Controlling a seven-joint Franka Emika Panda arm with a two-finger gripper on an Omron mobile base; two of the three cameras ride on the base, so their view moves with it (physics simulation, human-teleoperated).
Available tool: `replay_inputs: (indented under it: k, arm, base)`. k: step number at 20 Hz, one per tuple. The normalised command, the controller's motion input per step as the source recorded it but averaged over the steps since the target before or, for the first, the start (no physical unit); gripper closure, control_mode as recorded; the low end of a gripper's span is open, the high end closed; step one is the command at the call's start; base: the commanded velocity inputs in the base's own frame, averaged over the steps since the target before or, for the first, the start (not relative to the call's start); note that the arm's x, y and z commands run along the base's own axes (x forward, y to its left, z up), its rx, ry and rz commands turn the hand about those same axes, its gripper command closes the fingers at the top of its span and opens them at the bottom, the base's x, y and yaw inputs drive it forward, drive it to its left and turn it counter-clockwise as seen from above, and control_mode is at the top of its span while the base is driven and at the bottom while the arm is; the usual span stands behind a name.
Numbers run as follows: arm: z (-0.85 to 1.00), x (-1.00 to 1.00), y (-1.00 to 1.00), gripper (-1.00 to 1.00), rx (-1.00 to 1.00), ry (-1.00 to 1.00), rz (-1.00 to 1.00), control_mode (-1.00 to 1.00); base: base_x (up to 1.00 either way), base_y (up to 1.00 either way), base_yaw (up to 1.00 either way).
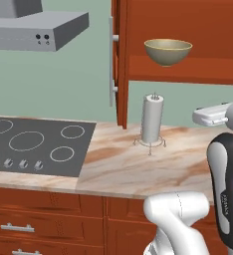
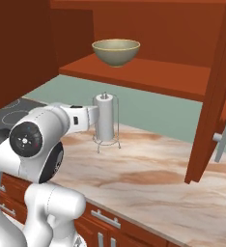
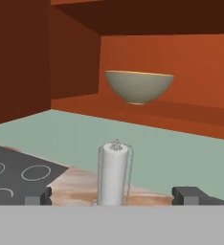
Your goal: Pick up the bowls from the cabinet and place each bowl in front of a stool on the dining counter.
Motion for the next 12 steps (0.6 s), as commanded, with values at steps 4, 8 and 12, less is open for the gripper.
replay_inputs:
  k: [4,8,12]
  arm:
    - [0.43,0.0,0.0,-1.0,0.0,0.0,0.0,-1.0]
    - [0.52,0.06,0.0,-1.0,0.0,0.07,0.0,-1.0]
    - [0.07,0.11,0.0,-1.0,0.14,0.24,0.0,-1.0]
  base:
    - [0.0,0.0,0.0]
    - [0.0,0.0,0.0]
    - [0.0,0.0,0.0]
